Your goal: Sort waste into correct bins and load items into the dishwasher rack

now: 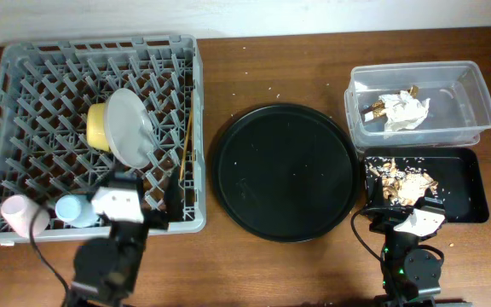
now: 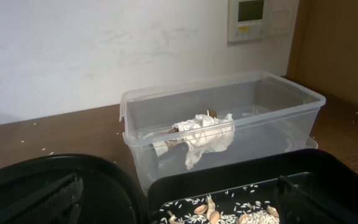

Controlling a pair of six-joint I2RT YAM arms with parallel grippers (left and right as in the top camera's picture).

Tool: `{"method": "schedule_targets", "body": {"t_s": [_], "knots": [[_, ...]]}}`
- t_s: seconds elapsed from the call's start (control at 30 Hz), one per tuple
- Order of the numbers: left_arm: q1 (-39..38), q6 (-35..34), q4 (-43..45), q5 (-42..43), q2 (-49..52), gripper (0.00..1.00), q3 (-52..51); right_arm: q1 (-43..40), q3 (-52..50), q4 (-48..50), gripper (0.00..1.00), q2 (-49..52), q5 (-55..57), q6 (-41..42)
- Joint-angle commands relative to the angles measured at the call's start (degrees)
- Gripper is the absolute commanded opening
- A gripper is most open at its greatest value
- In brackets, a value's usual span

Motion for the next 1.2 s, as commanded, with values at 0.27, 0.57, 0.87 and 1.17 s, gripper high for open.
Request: {"method": "schedule_targets", "body": {"t_s": [0.27, 0.57, 0.87, 1.17], "knots": [[4.02, 1.14, 11.02, 0.74, -17.97, 0.99, -24.33, -0.33, -0.52, -0.07, 0.98, -0.33, -0.09, 0.20], [4.07, 1.11, 5.22, -2.03, -23.69, 0.99, -26.27, -0.33, -0.52, -0.04, 0.98, -0.33, -0.09, 0.20], [4.07, 1.11, 5.33, -2.03, -23.67, 0.99, -26.25, -0.33, -0.52, -0.04, 0.99, -0.33, -0.07, 0.20], [4.07, 1.11, 5.33, -2.03, -23.67, 0.99, -26.25, -0.33, -0.52, -0.07, 0.98, -0.33, -0.09, 0.20]]}}
